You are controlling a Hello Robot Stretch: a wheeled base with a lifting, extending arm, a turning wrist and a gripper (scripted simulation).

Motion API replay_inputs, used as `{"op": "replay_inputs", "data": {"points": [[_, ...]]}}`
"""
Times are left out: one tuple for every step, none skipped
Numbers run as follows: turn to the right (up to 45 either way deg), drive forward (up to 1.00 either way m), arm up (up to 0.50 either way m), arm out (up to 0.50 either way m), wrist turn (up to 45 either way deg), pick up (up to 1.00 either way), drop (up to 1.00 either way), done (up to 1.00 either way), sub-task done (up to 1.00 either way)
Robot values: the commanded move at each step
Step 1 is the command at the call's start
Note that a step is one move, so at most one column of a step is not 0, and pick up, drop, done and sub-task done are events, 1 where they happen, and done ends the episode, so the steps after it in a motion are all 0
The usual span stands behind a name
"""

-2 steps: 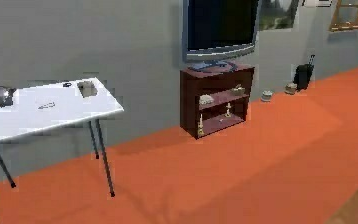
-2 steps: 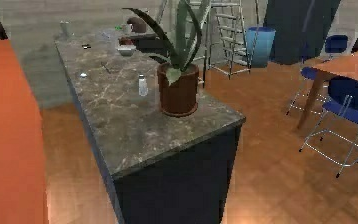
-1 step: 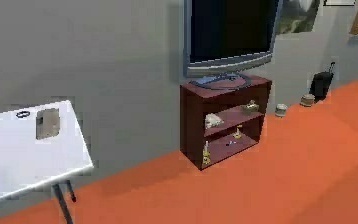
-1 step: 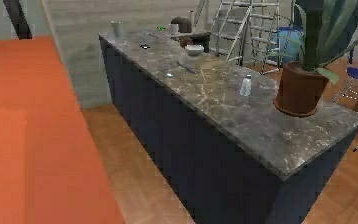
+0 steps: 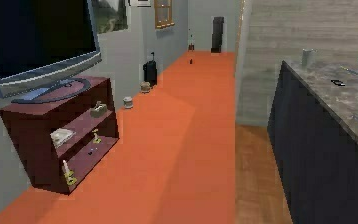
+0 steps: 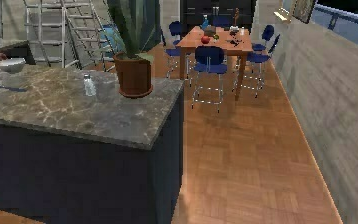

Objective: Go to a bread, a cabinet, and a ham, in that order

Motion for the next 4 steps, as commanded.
{"op": "replay_inputs", "data": {"points": [[6.0, 0.00, 0.00, 0.00, 0.0, 0.00, 0.00, 0.00, 0.00], [0.0, 1.00, 0.00, 0.00, 0.0, 0.00, 0.00, 0.00, 0.00], [3.0, 0.00, 0.00, 0.00, 0.0, 0.00, 0.00, 0.00, 0.00], [-12.0, 0.00, 0.00, 0.00, 0.0, 0.00, 0.00, 0.00, 0.00]]}}
